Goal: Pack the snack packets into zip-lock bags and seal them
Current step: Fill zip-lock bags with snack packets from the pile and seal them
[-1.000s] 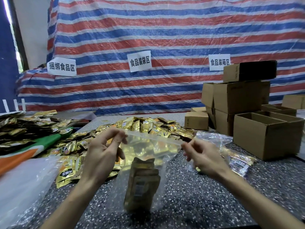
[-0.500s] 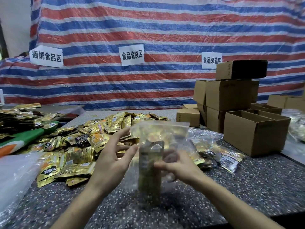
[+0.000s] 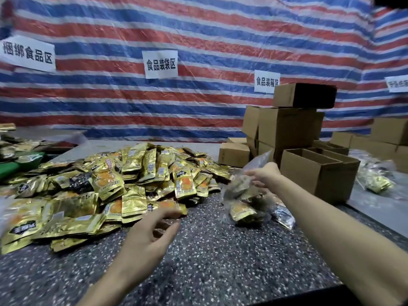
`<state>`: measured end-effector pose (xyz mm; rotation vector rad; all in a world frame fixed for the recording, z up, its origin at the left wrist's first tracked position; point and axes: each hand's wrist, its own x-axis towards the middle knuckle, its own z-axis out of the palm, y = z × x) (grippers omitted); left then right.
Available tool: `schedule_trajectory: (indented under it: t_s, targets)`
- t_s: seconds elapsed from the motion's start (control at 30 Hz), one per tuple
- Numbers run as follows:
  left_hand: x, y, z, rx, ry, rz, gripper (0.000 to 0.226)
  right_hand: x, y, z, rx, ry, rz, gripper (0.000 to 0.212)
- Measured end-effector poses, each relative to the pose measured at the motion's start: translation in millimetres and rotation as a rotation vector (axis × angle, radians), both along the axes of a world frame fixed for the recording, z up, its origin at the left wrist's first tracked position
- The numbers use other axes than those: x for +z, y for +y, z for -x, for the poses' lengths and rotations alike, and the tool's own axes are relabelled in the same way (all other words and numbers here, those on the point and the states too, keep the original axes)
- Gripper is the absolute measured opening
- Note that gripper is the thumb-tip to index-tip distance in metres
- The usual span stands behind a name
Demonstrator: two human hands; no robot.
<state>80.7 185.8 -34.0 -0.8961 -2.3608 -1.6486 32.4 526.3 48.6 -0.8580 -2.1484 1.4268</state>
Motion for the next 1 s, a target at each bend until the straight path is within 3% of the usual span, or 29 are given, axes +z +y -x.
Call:
schedule_trajectory:
  t_s: [0.07,0.13,0.23,0.27,0.37,0.43,0.57,0.7,0.83,0.93,1.0]
  targets:
    - [-6.2,-2.7,2.4,0.005,-0.034,0.031,0.02,-4.8,-0.8,-1.8,-0.078,-0.101,-0.26,0.024]
    - [-14.1,-4.3,5.7,0.008,-0.084,0.037,0.018,-4.9,-14.9,-4.9,-0.12,-0.084,-0.448,0.013]
    - [-27.9,-2.2,10.8,0.036,-0.108,0.049,0.017,-11.4,-60.6,-7.2,-0.013,0.152,-0.687,0.03]
    - [-32.6,-1.2,12.1,0.042,-0.126,0.039,0.016,-16.8,-82.7,-8.8,0.084,0.249,-0.717,0.025]
    - [-41.6,-2.2,14.9,0.095,-0.179,-0.008,0.016,-48.1,-148.2,-12.0,0.408,0.369,-0.666,0.004]
    - [-43.7,-5.8,16.6,0.142,-0.171,-0.054,0.016,-73.9,-179.3,-12.9,0.527,0.368,-0.613,0.01]
    - [-44.8,-14.7,17.2,0.274,-0.07,-0.158,0.012,-114.6,-199.2,-13.8,0.596,0.391,-0.491,0.012]
    - [-43.4,-22.3,16.9,0.268,-0.069,-0.255,0.015,-125.3,-189.4,-8.0,0.633,0.419,-0.296,0.013]
    - [-35.2,-61.7,30.2,0.369,0.03,-0.104,0.018,-123.8,-182.0,-2.6,0.579,0.449,-0.102,0.01]
    - [-25.1,-114.9,44.4,0.725,0.217,0.177,0.016,-125.4,-180.8,-3.0,0.594,0.431,-0.078,0.008]
    - [-20.9,-152.8,51.8,0.983,0.193,0.394,0.025,-126.2,-181.2,-4.3,0.629,0.418,-0.089,0.009]
